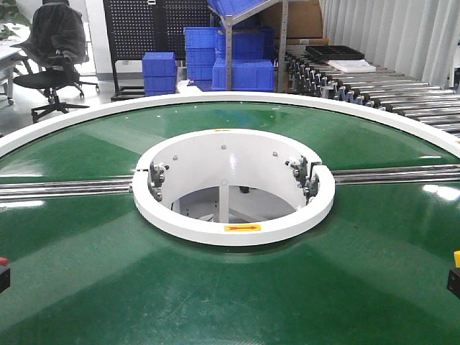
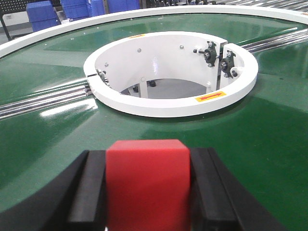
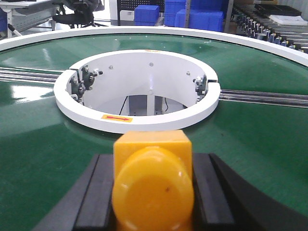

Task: Pick red and yellow blocks into blue bin
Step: 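Lift both held blocks up off the table surface, then drive the base away from the table to the large blue bin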

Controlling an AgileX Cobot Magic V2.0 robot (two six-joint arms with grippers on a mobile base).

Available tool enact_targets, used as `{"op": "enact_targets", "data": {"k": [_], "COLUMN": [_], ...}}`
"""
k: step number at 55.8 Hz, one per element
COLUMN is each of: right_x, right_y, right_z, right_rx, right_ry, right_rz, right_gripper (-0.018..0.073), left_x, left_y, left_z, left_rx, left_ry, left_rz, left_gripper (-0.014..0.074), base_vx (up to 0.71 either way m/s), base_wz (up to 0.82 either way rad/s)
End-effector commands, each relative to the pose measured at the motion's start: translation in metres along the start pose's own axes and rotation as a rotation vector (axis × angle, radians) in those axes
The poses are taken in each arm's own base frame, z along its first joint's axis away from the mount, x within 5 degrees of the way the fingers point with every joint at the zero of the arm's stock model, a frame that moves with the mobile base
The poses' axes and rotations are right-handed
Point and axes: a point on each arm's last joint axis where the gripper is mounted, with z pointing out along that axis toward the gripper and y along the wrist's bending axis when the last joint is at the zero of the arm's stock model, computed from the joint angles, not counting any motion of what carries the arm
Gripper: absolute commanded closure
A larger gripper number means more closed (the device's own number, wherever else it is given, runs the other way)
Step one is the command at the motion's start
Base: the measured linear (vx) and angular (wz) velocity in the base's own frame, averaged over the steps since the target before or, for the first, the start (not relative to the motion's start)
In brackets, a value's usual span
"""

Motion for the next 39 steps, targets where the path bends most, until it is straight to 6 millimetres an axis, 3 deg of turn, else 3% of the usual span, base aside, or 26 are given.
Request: {"op": "enact_targets", "data": {"k": [1,39], "right_x": [-0.0170,-0.0170], "right_y": [-0.0014,-0.0014], "right_z": [-0.0032,-0.0032], "right_rx": [0.013,0.013], "right_ry": [-0.111,-0.111], "right_rz": [-0.011,-0.011], "right_gripper": [0.0570,0.0570], "left_x": [-0.0167,-0.0167], "left_y": [0.0024,0.0024], "left_z": [-0.0042,-0.0042], "left_rx": [-0.021,-0.021], "left_ry": [-0.117,-0.117], "left_rz": [-0.022,-0.022], "left_gripper": [0.0597,0.0597], "base_vx": [-0.03,-0.14], "base_wz": [0.03,0.13]}}
